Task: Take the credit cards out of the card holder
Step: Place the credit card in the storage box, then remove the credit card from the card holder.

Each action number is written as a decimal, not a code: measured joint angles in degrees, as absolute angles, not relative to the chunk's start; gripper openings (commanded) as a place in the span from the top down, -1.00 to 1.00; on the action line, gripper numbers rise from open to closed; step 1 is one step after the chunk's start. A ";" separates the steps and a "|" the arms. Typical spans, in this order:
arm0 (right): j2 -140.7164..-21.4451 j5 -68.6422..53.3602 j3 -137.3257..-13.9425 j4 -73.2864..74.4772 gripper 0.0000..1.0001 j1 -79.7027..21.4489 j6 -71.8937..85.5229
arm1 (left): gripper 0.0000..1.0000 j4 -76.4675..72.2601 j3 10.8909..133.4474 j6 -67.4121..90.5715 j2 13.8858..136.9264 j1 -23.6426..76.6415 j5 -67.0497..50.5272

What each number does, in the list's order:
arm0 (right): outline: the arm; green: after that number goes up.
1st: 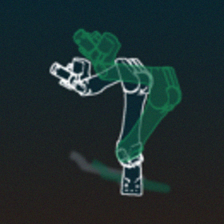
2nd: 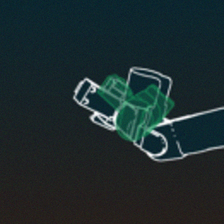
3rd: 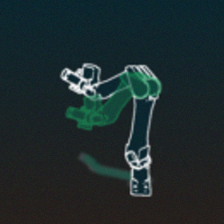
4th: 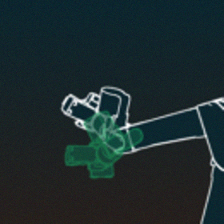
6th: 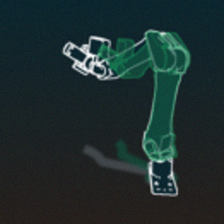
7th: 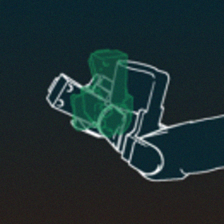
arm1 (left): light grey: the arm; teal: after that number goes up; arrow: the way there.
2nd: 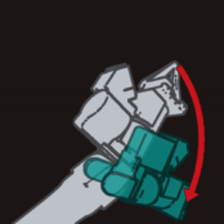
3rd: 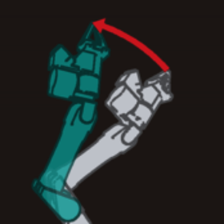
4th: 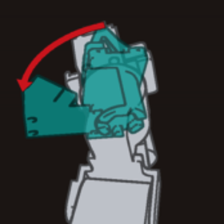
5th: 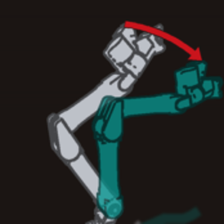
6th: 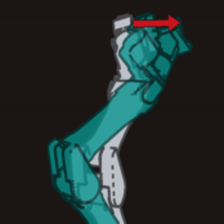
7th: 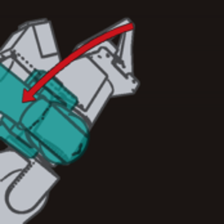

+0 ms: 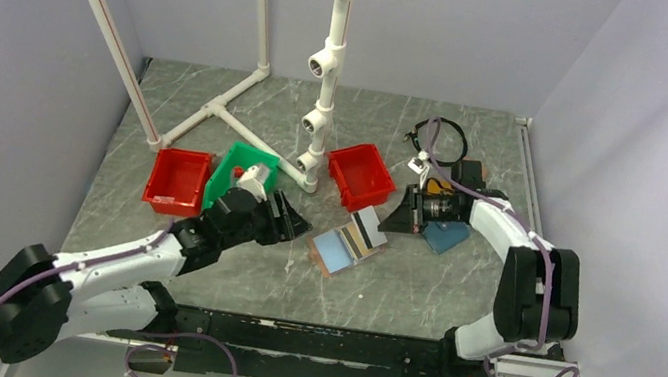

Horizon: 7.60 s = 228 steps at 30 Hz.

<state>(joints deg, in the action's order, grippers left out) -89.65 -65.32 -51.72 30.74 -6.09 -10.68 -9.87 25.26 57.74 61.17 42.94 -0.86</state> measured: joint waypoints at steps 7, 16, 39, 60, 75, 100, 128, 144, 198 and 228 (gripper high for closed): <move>-83.99 -61.14 -55.90 32.75 1.00 -6.09 -13.41 | -0.99 -5.82 25.26 54.63 51.70 42.94 2.24; -91.61 -52.36 -73.89 32.18 1.00 -6.72 -10.61 | -0.99 -1.13 25.26 49.95 41.41 42.94 2.87; -107.50 -25.21 -87.85 34.39 0.42 -16.95 -9.63 | -0.99 2.61 26.85 48.90 40.29 42.81 -0.86; -63.64 -58.92 -44.53 29.54 -0.68 -16.53 -44.18 | -0.96 -8.49 25.56 61.65 56.03 44.16 -7.18; -70.48 -52.93 -39.51 20.12 -0.18 -17.02 -40.88 | -0.05 -15.25 30.33 58.67 70.30 52.18 -1.50; -89.25 -49.74 -45.87 17.87 0.03 -13.21 -16.71 | 0.14 -34.68 33.43 65.84 94.94 52.21 0.16; -95.26 -47.16 -49.41 18.04 0.47 -15.20 -11.77 | -0.03 -30.48 37.89 68.38 100.07 52.01 1.17; -97.45 -48.99 -52.47 20.56 0.25 -15.84 -11.35 | -0.04 -36.49 36.36 68.34 101.89 49.89 -3.53; -99.26 -44.56 -55.66 26.74 -0.03 -16.95 -13.65 | -0.02 -42.39 33.34 67.92 102.26 48.82 -5.43; -101.71 -45.54 -57.17 26.89 0.29 -19.31 -13.21 | -0.03 -44.88 31.81 67.11 102.26 48.03 -7.09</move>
